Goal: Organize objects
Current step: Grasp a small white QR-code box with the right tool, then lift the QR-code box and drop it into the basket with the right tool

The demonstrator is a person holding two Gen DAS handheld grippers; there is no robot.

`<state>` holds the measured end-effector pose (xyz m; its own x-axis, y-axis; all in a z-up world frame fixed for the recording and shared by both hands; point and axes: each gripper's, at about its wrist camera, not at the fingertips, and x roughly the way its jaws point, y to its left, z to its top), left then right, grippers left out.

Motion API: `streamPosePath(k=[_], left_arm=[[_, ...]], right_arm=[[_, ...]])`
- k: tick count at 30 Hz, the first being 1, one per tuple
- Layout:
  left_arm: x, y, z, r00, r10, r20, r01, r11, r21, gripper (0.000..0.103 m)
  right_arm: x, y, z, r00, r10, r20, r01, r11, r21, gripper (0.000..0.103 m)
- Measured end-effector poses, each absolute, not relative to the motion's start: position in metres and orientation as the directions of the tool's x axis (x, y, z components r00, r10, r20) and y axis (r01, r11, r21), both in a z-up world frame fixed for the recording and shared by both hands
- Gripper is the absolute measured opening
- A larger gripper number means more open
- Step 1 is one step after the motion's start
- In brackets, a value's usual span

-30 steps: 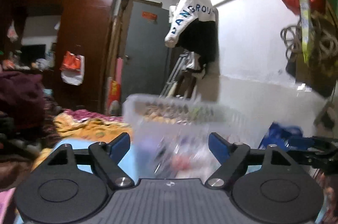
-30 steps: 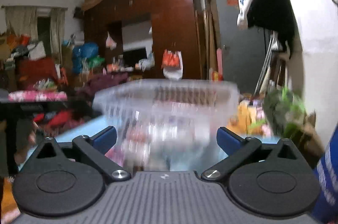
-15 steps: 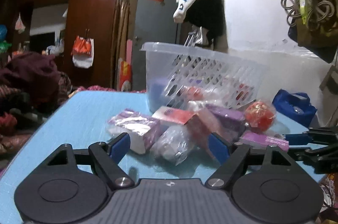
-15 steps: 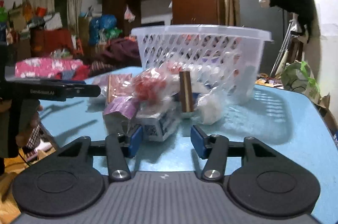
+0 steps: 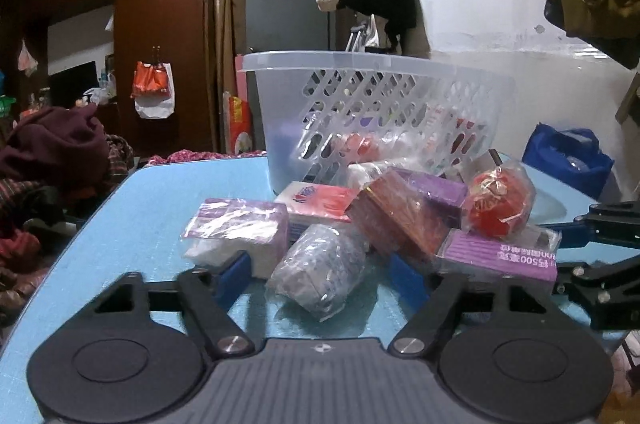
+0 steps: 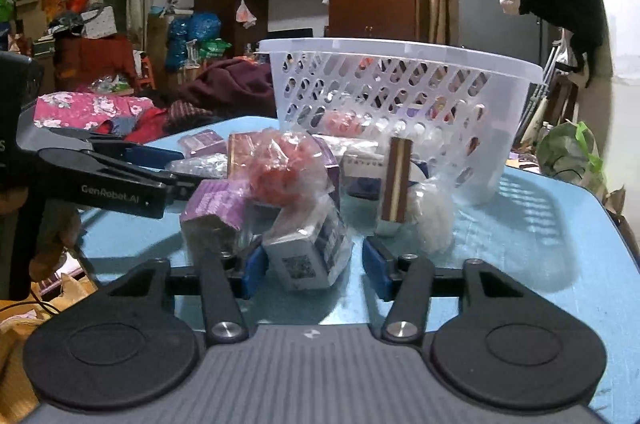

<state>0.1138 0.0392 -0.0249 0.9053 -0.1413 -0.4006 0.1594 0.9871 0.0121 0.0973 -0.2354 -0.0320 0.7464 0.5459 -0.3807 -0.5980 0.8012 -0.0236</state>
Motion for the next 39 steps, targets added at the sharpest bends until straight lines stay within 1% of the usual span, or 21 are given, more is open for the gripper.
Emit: streamPosePath(k=[1,3,7,9,13,21,27,30,33,35,39], left_arm=[[0.114,0.040,-0.026,0.904,-0.137,-0.406,0.156,0.988,0.014,0.053],[0.110,0.046,-0.027,0.915,-0.144,-0.377,0.146,0.989,-0.023,0.053],[0.096,0.048,-0.029,0.936,-0.125,-0.329,0.129,0.992,-0.010,0.053],[0.089,0.052,-0.029,0.940,-0.129,-0.316,0.129,0.991,-0.022,0.053],[0.080,0.059,-0.027,0.948,-0.122,-0.292,0.119,0.992,-0.031,0.053],[0.076,0.057,-0.028,0.953,-0.145,-0.265,0.140,0.989,-0.036,0.053],[0.069,0.063,-0.022,0.966,-0.160,-0.204,0.148,0.986,-0.072,0.053],[0.074,0.065,-0.006,0.969,-0.191,-0.158,0.174,0.978,-0.112,0.053],[0.095,0.064,0.032,0.965,-0.241,-0.103,0.224,0.962,-0.158,0.053],[0.119,0.057,0.060,0.962,-0.254,-0.098,0.238,0.959,-0.154,0.053],[0.169,0.038,0.098,0.962,-0.243,-0.121,0.227,0.964,-0.136,0.053]], right_arm=[[0.096,-0.238,-0.033,0.750,0.544,-0.375,-0.593,0.805,-0.017,0.046],[0.092,-0.244,-0.034,0.759,0.546,-0.356,-0.586,0.810,-0.006,0.045],[0.086,-0.256,-0.034,0.778,0.531,-0.335,-0.561,0.828,0.008,0.044],[0.082,-0.266,-0.035,0.784,0.529,-0.326,-0.550,0.834,0.031,0.043],[0.079,-0.286,-0.040,0.798,0.510,-0.321,-0.519,0.852,0.063,0.037],[0.078,-0.298,-0.037,0.819,0.495,-0.290,-0.494,0.865,0.082,0.036],[0.077,-0.306,-0.028,0.826,0.512,-0.237,-0.501,0.859,0.108,0.036],[0.081,-0.303,-0.009,0.829,0.524,-0.194,-0.514,0.852,0.102,0.036],[0.097,-0.294,0.027,0.829,0.542,-0.137,-0.537,0.840,0.077,0.036],[0.113,-0.284,0.053,0.842,0.528,-0.110,-0.528,0.849,0.033,0.035],[0.160,-0.265,0.091,0.846,0.521,-0.115,-0.524,0.852,0.004,0.035]])
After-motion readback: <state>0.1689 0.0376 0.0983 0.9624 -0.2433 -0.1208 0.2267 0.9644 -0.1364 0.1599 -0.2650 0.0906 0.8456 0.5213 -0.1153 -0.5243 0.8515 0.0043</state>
